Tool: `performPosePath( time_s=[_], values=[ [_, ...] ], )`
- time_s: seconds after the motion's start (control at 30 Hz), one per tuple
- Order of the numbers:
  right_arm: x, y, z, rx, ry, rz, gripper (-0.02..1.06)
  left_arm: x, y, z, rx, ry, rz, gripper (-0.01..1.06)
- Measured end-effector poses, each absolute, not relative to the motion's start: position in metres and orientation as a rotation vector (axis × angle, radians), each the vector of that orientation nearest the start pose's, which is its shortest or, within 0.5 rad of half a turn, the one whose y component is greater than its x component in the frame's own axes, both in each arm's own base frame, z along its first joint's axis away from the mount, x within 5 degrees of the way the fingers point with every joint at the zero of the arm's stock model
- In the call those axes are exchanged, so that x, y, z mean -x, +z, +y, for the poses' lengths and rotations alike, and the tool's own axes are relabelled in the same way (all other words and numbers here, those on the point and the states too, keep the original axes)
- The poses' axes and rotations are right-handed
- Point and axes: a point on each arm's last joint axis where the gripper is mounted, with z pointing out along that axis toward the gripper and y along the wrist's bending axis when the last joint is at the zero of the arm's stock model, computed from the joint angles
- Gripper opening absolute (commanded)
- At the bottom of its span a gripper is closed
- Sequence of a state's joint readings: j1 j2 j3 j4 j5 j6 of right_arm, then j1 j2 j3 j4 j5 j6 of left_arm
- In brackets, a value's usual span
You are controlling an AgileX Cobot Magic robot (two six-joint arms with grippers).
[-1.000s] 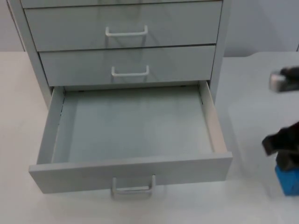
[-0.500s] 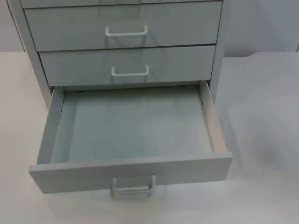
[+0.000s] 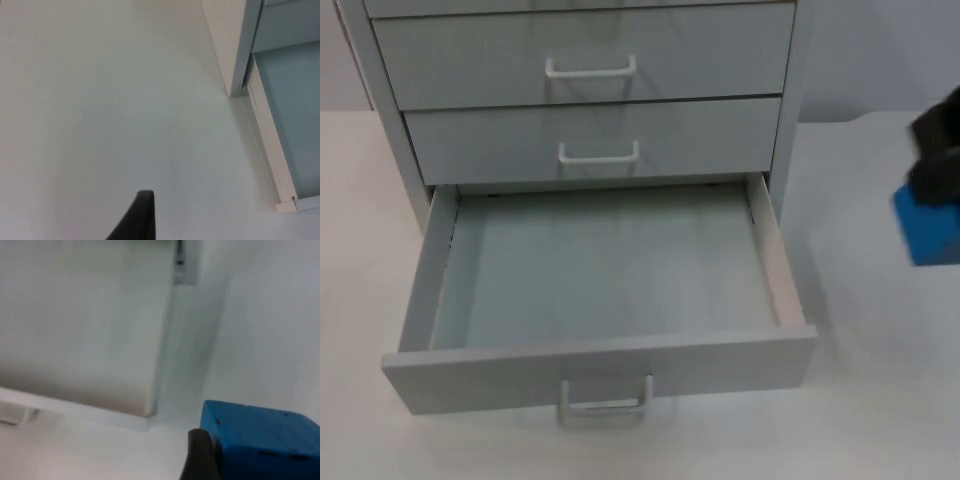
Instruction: Open the drawer with the left hand, place the block into the drawer with the right hand, then close the drawer with the left hand.
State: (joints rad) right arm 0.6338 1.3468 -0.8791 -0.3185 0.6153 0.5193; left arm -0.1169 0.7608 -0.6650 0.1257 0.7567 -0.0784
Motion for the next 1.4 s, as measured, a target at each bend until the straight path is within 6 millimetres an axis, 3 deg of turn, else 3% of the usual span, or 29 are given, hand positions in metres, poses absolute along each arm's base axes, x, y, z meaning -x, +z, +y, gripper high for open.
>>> performPosePath(
  time_s=[0.3, 0.5, 0.7, 0.87, 1.17, 1.23, 1.37, 1.4],
  values=[
    [-0.249, 0.228, 0.23, 0.63, 0.072, 2.46, 0.0, -0.139, 0.302, -0.008, -0.109, 0.048, 2.327, 1.05],
    [-0.27, 0.205, 0.263, 0.638, 0.096, 2.387, 0.0, -0.138, 0.3, -0.009, -0.108, 0.046, 2.334, 1.05],
    [-0.284, 0.187, 0.275, 0.612, 0.084, 2.367, 0.0, -0.138, 0.3, -0.009, -0.108, 0.046, 2.334, 1.05],
    [-0.299, 0.16, 0.29, 0.591, 0.072, 2.363, 0.0, -0.138, 0.3, -0.009, -0.108, 0.046, 2.334, 1.05],
    [-0.305, 0.12, 0.299, 0.576, 0.077, 2.427, 0.0, -0.138, 0.3, -0.009, -0.108, 0.046, 2.334, 1.05],
    [-0.305, 0.12, 0.3, 0.576, 0.079, 2.426, 0.04, -0.138, 0.3, -0.009, -0.108, 0.046, 2.334, 1.05],
    [-0.305, 0.119, 0.3, 0.571, 0.081, 2.427, 0.32, -0.138, 0.3, -0.009, -0.108, 0.046, 2.334, 1.05],
    [-0.305, 0.119, 0.3, 0.571, 0.081, 2.427, 0.32, -0.138, 0.3, -0.009, -0.108, 0.046, 2.334, 1.05]
  ],
)
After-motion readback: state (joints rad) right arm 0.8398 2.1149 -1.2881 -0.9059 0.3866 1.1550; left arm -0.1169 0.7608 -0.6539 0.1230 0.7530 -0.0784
